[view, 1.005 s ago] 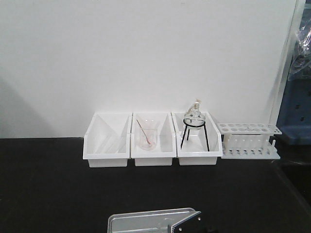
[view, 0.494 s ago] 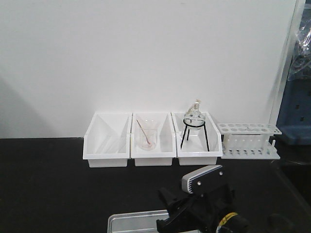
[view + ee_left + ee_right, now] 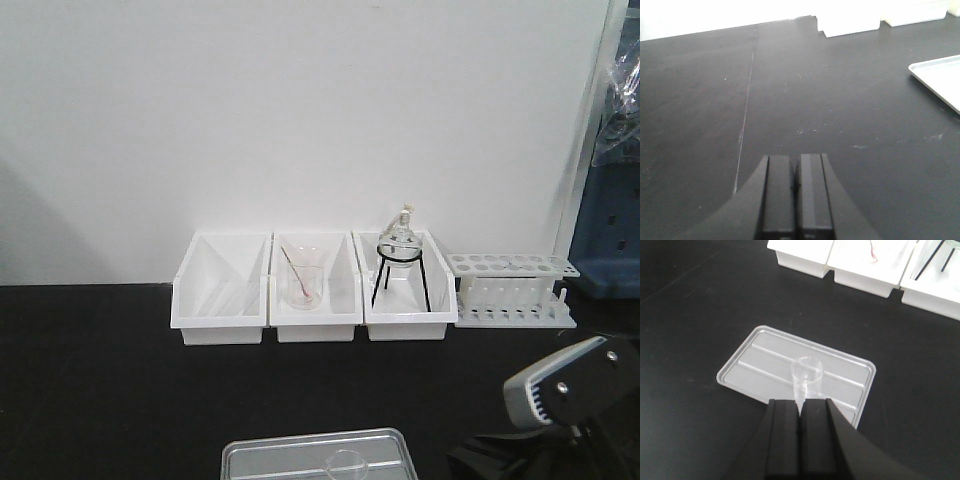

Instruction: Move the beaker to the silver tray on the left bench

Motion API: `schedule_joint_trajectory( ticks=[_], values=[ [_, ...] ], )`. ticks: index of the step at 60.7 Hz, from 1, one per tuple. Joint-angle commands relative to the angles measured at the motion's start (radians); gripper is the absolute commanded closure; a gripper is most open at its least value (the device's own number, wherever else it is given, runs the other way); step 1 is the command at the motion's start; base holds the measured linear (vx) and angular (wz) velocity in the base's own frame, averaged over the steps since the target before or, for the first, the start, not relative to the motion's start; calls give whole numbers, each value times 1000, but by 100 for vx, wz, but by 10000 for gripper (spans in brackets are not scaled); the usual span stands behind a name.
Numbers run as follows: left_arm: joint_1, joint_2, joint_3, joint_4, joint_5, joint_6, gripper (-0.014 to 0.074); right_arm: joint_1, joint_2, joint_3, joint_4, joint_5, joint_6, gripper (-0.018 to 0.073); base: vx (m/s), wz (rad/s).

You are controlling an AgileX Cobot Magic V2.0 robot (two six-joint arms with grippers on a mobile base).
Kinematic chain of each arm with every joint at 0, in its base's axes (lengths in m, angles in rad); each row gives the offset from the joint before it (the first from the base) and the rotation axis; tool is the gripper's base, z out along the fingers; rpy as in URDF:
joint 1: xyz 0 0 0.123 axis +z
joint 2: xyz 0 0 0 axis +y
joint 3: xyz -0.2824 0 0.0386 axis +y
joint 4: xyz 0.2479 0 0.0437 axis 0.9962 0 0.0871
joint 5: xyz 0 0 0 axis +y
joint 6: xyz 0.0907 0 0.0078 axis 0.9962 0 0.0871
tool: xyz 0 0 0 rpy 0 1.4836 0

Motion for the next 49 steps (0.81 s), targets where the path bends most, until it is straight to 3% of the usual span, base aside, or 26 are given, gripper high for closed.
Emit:
schedule_joint_trajectory(
  ticks=[1,28,35,44,49],
  values=[
    [-7,-7,20,-3,-75,-2,595,-3,-46,-27,-9,-29,-6,575,0,0],
    [-7,-7,20,-3,-75,-2,595,-3,-73,-27,-10,-25,-4,573,0,0],
    [-7,-7,20,-3,-75,-2,595,-3,-94,-10,-74,-34,-1,573,0,0],
    [-7,-7,20,-3,-75,-2,595,-46,-199,138,-81,-185,10,573,0,0],
    [-7,-7,20,-3,-75,-2,595,-132,-301,271,-80,-305,27,573,0,0]
  ],
)
